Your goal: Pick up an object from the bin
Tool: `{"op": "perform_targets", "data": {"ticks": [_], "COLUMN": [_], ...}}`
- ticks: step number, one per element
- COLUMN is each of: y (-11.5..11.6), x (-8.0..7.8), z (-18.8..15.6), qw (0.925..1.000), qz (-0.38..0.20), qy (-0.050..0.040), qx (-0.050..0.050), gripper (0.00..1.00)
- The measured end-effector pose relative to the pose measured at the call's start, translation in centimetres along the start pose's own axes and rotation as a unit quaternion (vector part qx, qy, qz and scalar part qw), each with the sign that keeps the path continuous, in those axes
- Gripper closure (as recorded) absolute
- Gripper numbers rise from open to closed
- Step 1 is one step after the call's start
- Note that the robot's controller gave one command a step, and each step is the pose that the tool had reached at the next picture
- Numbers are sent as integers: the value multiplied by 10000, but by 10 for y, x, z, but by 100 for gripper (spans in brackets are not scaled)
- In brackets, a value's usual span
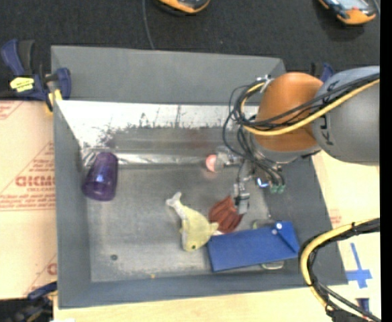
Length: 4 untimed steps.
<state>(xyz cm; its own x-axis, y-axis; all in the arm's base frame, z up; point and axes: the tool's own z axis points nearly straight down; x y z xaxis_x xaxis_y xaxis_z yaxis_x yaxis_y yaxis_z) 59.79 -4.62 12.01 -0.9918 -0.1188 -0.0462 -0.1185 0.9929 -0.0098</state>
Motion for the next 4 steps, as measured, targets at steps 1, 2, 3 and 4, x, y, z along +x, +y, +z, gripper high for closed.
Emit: {"op": "perform_targets", "data": {"ticks": [1, 2, 3, 4], "y": [-1, 17, 16, 38], "x": [-6, 24, 49, 60], "z": [1, -7, -25, -26], "qw": [10000, 9997, 9995, 9994], "qz": [-19, -159, -282, -300], "qy": [42, -167, -148, -157], "qx": [-17, 48, 40, 54], "gripper": [0, 0, 0, 0]}}
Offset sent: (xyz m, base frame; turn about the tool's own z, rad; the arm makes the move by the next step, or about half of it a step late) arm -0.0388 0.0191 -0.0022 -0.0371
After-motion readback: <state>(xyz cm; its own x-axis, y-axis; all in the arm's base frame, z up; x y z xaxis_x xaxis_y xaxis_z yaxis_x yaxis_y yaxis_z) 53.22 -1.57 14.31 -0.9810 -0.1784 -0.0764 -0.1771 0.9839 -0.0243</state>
